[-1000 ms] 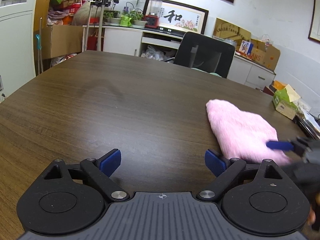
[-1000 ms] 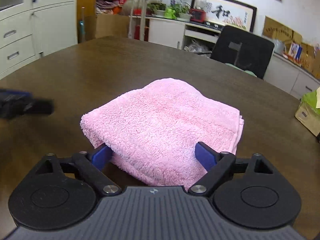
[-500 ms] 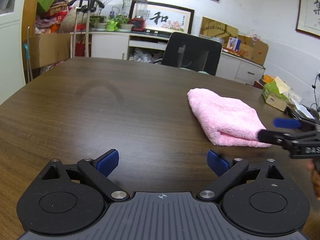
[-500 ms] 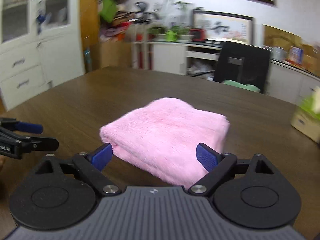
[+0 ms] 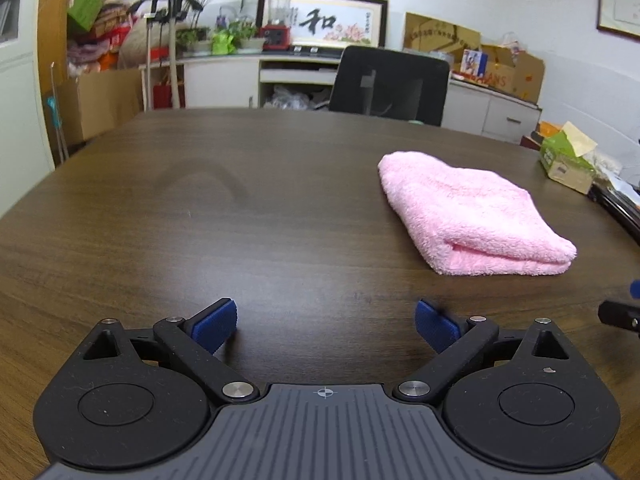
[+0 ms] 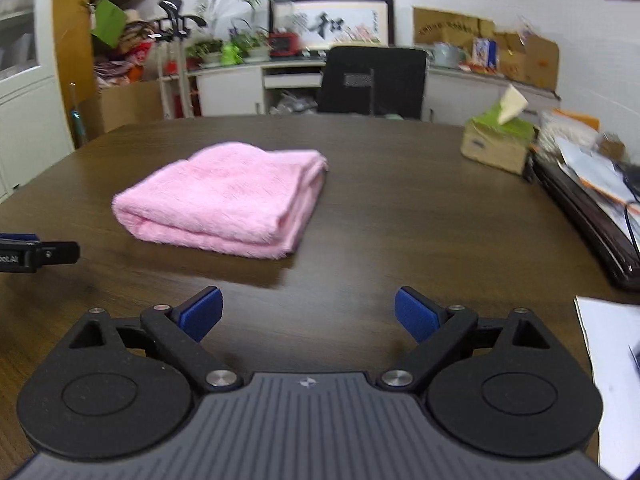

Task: Fold towel

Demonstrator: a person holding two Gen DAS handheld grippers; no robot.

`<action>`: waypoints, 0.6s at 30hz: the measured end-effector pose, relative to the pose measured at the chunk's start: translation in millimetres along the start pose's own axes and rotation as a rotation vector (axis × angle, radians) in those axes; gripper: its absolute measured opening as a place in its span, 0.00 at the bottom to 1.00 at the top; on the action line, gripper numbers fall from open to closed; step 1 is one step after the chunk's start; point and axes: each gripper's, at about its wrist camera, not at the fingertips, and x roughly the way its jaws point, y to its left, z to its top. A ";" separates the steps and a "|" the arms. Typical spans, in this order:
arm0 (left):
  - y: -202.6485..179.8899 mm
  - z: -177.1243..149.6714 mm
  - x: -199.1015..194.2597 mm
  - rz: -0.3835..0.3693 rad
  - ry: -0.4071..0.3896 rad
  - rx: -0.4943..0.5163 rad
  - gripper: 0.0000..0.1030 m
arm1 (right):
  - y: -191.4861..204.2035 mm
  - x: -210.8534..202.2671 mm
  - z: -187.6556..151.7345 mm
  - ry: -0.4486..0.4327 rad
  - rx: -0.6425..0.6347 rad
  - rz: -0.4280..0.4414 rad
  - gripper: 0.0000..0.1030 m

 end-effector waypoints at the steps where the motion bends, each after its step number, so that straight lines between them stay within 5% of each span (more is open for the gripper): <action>1: -0.5 0.3 0.4 0.002 0.001 0.002 0.97 | -1.9 0.9 -0.1 0.009 0.007 -0.001 0.92; 18: -22.1 -2.3 5.1 0.070 0.037 0.064 1.00 | -1.8 2.5 -2.4 0.052 -0.029 -0.073 0.99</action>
